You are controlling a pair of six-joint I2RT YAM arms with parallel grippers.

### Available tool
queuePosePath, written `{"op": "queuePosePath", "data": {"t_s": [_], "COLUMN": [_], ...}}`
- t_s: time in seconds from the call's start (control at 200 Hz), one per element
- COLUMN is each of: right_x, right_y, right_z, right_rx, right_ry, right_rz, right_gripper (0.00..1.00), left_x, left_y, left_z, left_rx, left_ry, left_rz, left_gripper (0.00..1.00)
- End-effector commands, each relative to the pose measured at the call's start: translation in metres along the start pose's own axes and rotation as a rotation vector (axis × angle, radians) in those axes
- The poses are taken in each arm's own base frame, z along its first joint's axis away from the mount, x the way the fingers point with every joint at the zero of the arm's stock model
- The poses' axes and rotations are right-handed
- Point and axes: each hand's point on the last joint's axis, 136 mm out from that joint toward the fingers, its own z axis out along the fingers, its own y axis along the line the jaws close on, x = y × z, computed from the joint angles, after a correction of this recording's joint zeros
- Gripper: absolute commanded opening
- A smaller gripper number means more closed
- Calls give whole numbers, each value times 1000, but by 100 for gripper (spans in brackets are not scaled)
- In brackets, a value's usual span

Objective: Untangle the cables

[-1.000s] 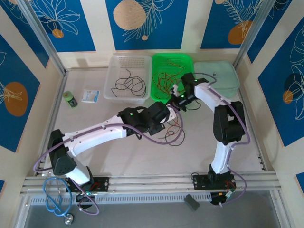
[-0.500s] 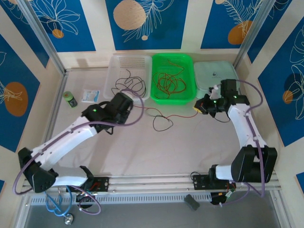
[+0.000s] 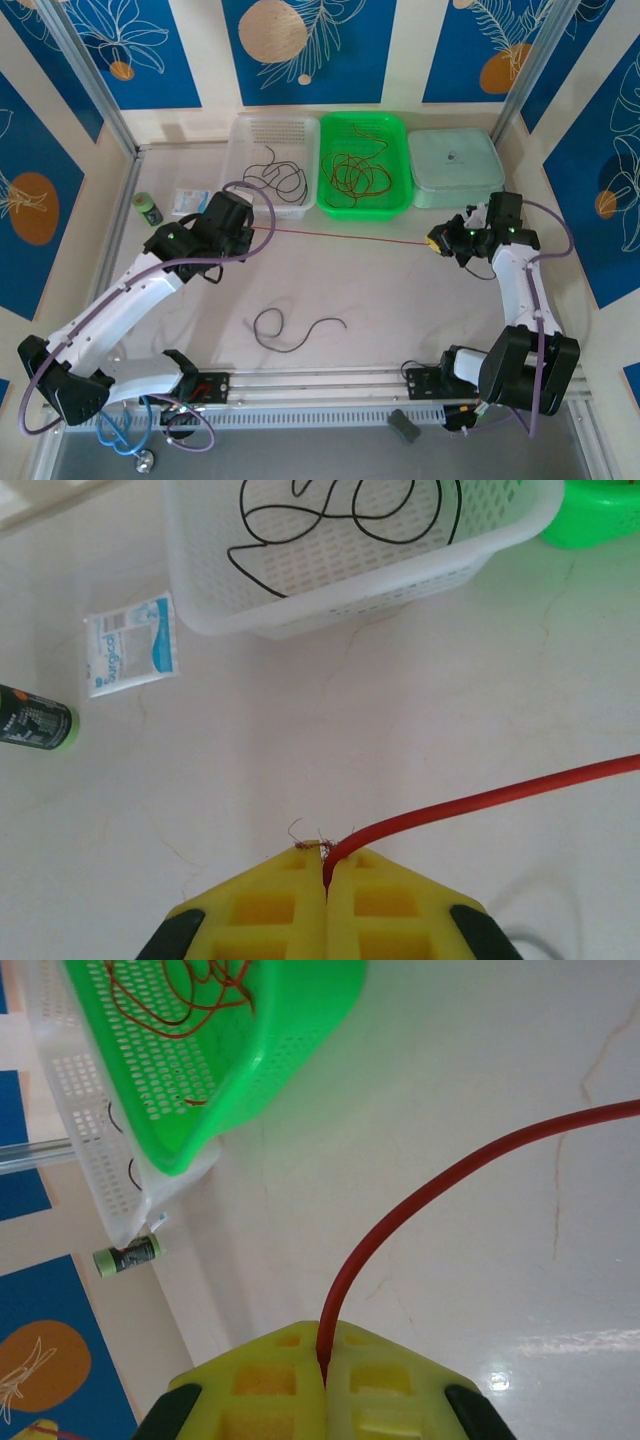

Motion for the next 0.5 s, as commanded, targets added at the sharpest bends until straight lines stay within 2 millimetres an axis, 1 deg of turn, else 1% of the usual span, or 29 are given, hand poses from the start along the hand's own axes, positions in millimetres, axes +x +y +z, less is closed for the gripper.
{"op": "queuePosePath", "data": {"t_s": [0.0,0.09,0.155,0.225,0.285,0.37,0.495], "right_x": [-23,-21,-17,-11,-5,2,10], "right_y": [-23,-31,-35,-41,-48,-58,-70], "right_z": [-1,5,11,19,28,43,60], "right_rx": [73,89,103,129,159,196,241], "right_ry": [-116,-113,-108,-95,-77,-54,-39], "right_rz": [37,51,52,49,51,62,75], "right_gripper": [0,0,0,0,1,9,32], "left_x": [19,15,8,-3,-19,-46,-91], "left_y": [35,28,23,15,7,-4,-26], "left_z": [-5,-4,-5,-5,-8,-12,-18], "left_rx": [-126,-87,-59,-21,21,76,168], "left_ry": [52,42,29,12,-11,-56,-140], "left_rz": [-42,-36,-30,-22,-9,11,53], "left_gripper": [0,0,0,0,0,0,0]}}
